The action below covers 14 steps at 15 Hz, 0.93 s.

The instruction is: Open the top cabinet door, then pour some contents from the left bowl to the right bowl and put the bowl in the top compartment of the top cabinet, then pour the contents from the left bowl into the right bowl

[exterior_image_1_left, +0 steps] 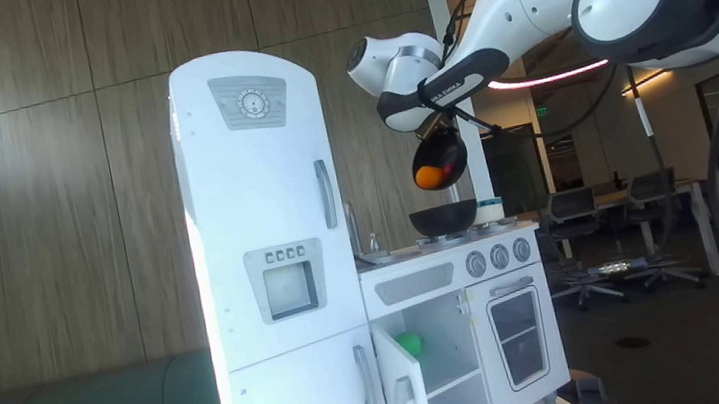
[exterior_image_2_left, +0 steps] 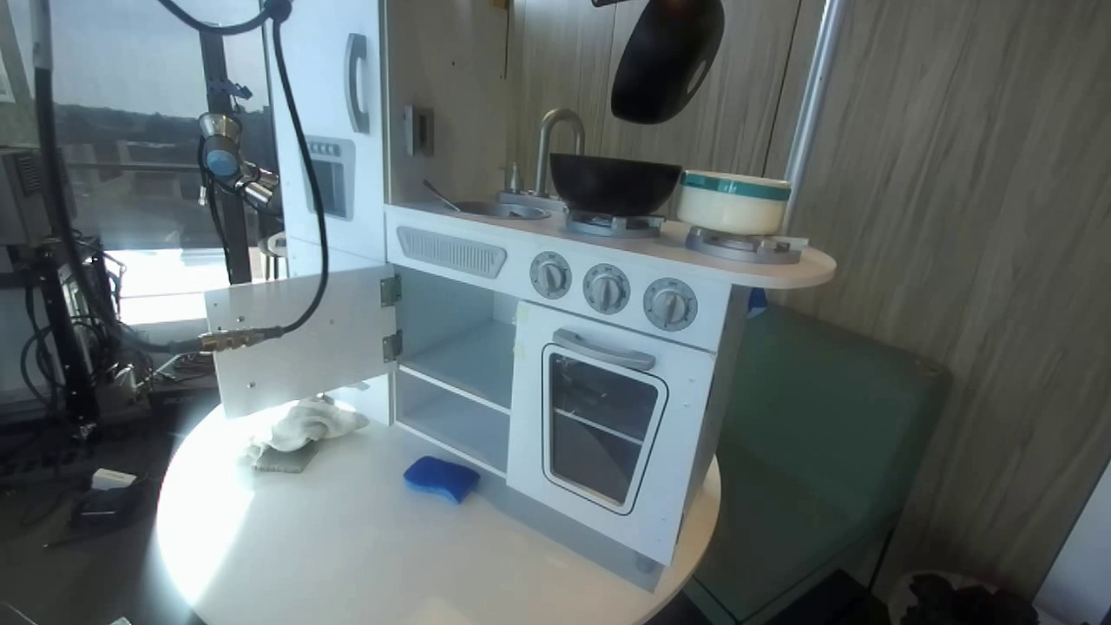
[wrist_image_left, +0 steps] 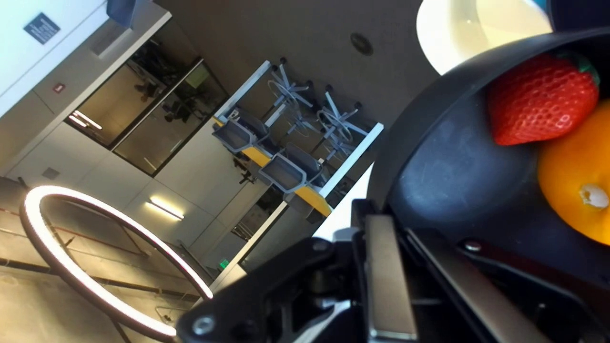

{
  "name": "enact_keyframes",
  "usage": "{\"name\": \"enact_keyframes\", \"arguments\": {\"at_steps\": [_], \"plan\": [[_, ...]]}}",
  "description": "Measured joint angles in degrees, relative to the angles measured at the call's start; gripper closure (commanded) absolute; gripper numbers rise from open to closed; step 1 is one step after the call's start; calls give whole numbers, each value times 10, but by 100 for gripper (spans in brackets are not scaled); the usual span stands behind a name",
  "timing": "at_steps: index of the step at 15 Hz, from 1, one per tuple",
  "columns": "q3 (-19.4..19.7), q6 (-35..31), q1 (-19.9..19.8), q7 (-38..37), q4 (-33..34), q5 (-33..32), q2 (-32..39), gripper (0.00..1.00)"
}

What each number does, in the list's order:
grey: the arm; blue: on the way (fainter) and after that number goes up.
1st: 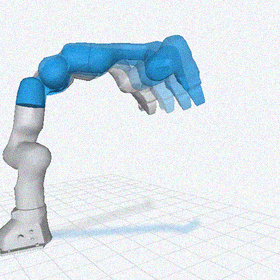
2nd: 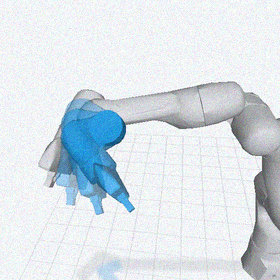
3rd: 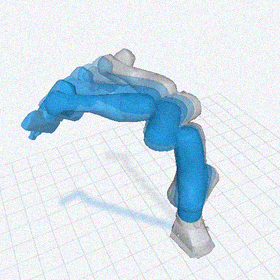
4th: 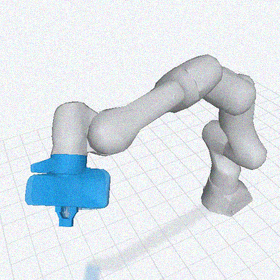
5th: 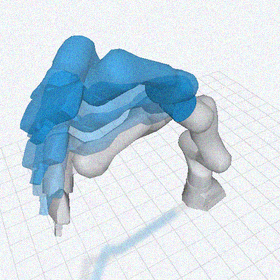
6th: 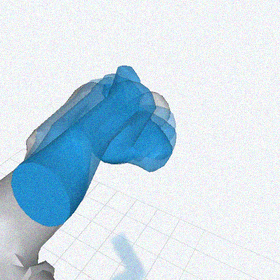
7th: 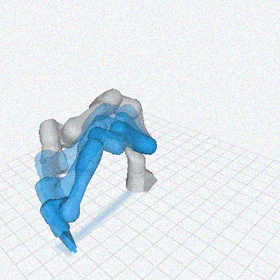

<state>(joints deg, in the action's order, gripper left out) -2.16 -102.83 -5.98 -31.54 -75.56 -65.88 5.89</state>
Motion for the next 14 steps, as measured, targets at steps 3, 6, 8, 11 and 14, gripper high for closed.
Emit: {"name": "enact_keyframes", "arguments": {"at_steps": [3, 6, 8, 11, 14], "plan": [[0, 0, 0, 11, 1, 40, -1, 99], [0, 1, -1, 26, 1, 53, -1, 99], [0, -1, -2, 35, 1, 41, -1, 99], [2, -12, -5, 46, 1, 16, -1, 99], [5, -36, -8, 63, -1, -34, -1, 99]]}}
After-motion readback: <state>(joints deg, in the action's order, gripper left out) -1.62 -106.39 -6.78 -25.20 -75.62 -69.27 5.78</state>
